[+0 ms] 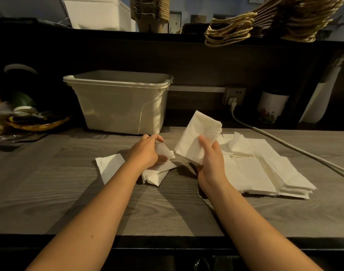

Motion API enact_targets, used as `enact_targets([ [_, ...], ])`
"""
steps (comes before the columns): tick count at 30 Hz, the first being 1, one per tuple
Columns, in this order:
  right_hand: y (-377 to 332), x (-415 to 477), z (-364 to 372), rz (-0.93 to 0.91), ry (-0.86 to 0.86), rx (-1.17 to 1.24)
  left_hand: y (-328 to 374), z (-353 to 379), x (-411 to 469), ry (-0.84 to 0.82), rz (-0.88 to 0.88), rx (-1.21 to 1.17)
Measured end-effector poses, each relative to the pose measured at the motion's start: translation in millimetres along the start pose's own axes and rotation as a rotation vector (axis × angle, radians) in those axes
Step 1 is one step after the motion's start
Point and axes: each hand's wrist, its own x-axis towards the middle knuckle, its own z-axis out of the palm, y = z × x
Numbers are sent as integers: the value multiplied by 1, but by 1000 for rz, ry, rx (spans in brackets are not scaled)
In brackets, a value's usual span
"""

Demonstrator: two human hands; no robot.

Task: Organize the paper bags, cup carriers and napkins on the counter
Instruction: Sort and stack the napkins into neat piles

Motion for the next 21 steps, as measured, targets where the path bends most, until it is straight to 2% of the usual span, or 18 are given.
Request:
enact_targets([
  [3, 1, 1, 0, 29, -8, 5, 0, -1, 0, 48, -20, -78],
  [8, 1, 1, 2, 106, -13, 19, -1, -4, 1, 81, -91, -336],
  [16, 1, -1, 2, 145, -63, 51, 7, -11, -4, 172, 23, -680],
  [21, 0, -1, 3, 157, -91, 65, 11, -15, -6, 169, -41, -961],
])
